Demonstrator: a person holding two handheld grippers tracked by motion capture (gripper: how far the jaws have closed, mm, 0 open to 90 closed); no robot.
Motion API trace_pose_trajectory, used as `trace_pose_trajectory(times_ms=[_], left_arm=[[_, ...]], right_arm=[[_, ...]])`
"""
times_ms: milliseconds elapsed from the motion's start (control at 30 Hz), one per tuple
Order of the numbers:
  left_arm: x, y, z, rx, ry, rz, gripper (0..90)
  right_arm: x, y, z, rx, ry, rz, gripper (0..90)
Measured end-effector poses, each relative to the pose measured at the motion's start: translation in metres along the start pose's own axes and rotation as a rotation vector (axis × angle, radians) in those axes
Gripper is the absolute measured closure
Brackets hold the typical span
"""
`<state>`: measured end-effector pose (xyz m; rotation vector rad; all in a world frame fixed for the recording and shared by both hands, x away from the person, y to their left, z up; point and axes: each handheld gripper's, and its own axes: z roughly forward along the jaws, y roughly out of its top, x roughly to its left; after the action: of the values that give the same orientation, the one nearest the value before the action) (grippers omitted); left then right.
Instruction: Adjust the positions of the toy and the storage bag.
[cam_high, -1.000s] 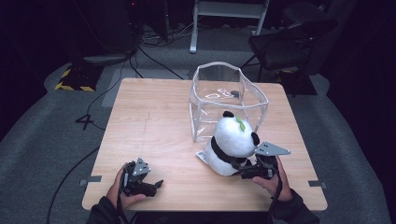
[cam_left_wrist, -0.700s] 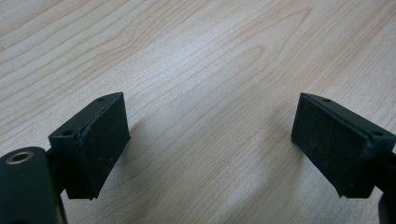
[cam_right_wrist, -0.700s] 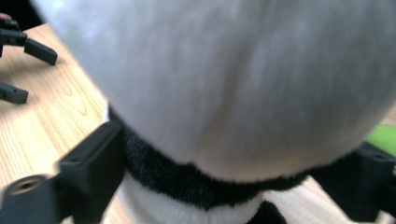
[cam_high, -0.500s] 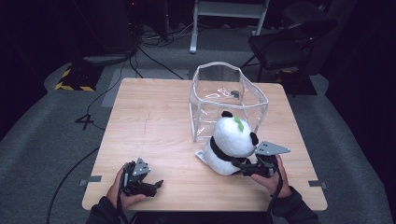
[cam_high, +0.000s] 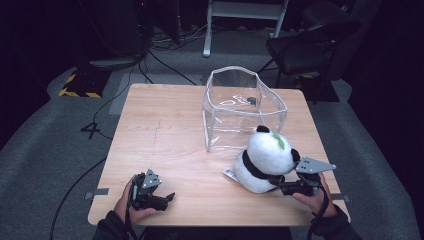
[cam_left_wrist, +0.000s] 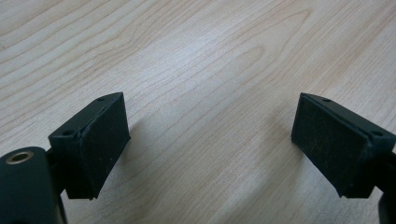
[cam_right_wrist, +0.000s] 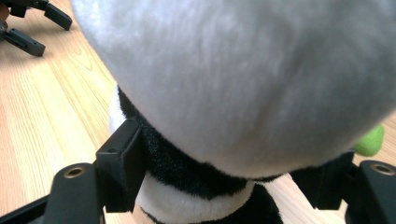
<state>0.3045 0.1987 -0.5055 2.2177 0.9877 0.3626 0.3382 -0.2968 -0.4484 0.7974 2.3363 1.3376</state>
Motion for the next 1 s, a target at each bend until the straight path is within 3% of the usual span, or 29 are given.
trace_pose_trajectory(times_ms=[200,400,500,533,667,833,933,1000], left_arm=[[0.000,0.000,0.001,-0.001,0.003,-0.002,11.0],[0.001,0.002,0.001,0.012,0.002,-0.001,11.0],[0.001,0.004,0.002,0.010,0.014,-0.021,13.4],[0.003,0.010,0.004,0.011,0.025,-0.052,17.8],[0.004,0.024,0.005,-0.031,0.003,-0.065,16.6],[0.000,0.054,0.006,-0.096,0.023,-0.031,16.7],[-0.002,0.081,0.008,-0.132,0.015,0.001,16.7],[-0.002,0.087,0.009,-0.138,0.016,0.012,17.2]], right_arm=[[-0.014,-0.015,-0.025,-0.010,-0.029,0.022,24.0],[-0.018,-0.018,-0.035,-0.004,-0.045,0.009,21.8],[-0.019,-0.019,-0.037,-0.004,-0.050,0.006,22.0],[-0.020,-0.019,-0.040,0.001,-0.058,0.006,23.9],[-0.024,-0.023,-0.048,0.004,-0.078,0.017,26.6],[-0.022,-0.024,-0.054,-0.040,-0.086,0.020,21.2],[-0.020,-0.018,-0.054,-0.089,-0.079,0.058,19.6],[-0.020,-0.017,-0.053,-0.099,-0.074,0.063,19.6]])
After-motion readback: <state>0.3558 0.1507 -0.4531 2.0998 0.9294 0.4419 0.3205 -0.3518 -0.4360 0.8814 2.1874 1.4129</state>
